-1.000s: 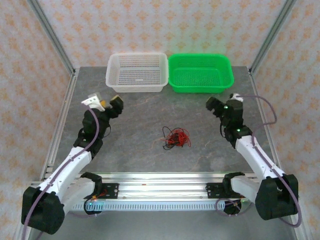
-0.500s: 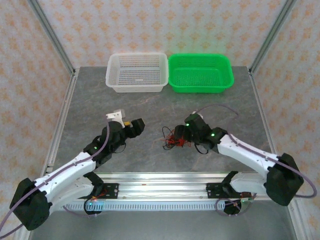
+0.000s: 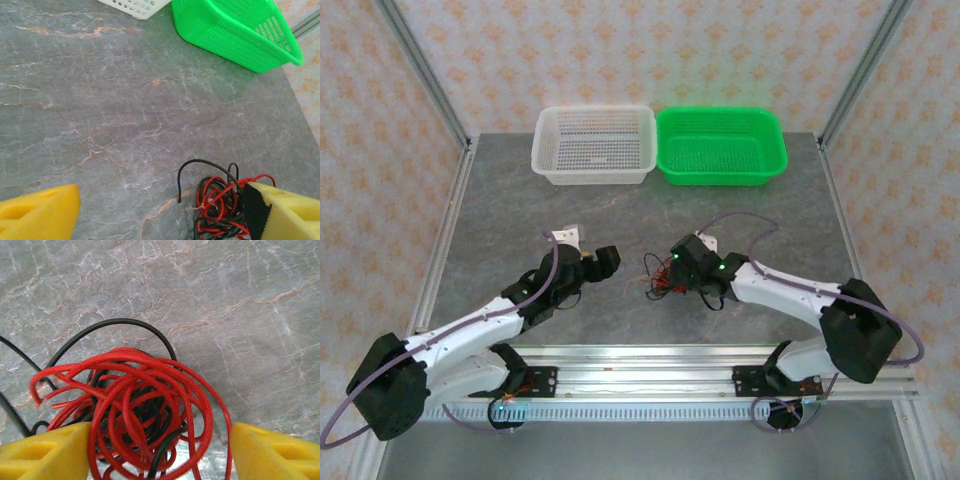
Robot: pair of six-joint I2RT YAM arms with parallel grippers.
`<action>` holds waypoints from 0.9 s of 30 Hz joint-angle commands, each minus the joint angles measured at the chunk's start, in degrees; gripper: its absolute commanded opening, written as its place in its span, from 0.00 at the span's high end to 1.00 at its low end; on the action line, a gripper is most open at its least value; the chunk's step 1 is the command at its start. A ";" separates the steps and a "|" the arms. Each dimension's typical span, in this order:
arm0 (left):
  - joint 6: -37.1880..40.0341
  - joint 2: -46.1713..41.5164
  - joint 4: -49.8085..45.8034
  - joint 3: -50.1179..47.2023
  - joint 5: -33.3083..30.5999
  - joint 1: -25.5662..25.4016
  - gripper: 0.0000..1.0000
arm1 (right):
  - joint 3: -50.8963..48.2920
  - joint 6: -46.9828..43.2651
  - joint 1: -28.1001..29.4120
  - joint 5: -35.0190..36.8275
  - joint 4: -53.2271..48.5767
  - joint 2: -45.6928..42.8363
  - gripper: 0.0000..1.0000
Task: Untangle the cables
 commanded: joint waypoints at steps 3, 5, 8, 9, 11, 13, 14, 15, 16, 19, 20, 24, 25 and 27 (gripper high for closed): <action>0.41 0.56 1.72 2.62 -0.79 -1.38 0.15 | -1.37 1.13 0.21 1.35 2.45 1.67 0.36; 0.74 1.02 1.71 3.07 -0.46 -1.93 0.15 | -1.88 1.28 0.21 2.21 2.61 1.51 0.48; 1.74 2.11 2.45 3.65 0.41 -3.23 0.15 | -2.82 1.39 0.21 3.42 3.29 0.58 0.75; 2.34 2.62 2.95 3.73 0.81 -3.84 0.15 | -3.19 1.11 0.21 3.53 3.80 0.27 0.82; 3.76 3.78 4.03 3.66 1.68 -5.08 0.15 | -4.11 -0.42 0.21 3.30 5.37 -0.73 0.91; 5.78 5.37 5.66 3.27 2.25 -6.90 0.15 | -5.33 -2.85 0.19 2.52 7.56 -2.66 0.96; 6.53 6.24 6.28 3.08 2.29 -7.79 0.15 | -6.05 -4.25 0.20 1.92 8.70 -3.91 0.97; 8.33 7.29 6.86 2.96 2.38 -8.77 0.15 | -6.93 -5.96 0.16 0.59 10.14 -5.40 0.98; 9.56 8.41 7.51 2.95 2.55 -9.76 0.15 | -7.87 -7.71 0.13 -0.77 11.48 -7.09 0.99; 12.80 12.22 8.13 4.09 2.29 -12.73 0.15 | -9.82 -12.01 -0.06 -4.70 13.88 -11.19 1.00; 13.78 13.52 8.01 4.77 1.85 -13.61 0.15 | -10.24 -13.21 -0.22 -5.92 14.18 -11.27 1.00; 18.05 19.63 7.79 8.92 -1.41 -17.96 0.15 | -13.37 -16.99 -0.79 -10.05 17.04 -16.70 1.00; 19.01 21.23 7.61 10.17 -2.33 -18.94 0.15 | -14.24 -17.38 -1.06 -11.08 17.97 -17.49 1.00; 20.64 24.15 6.81 12.65 -3.77 -20.19 0.15 | -15.66 -17.81 -1.69 -12.90 19.46 -18.82 1.00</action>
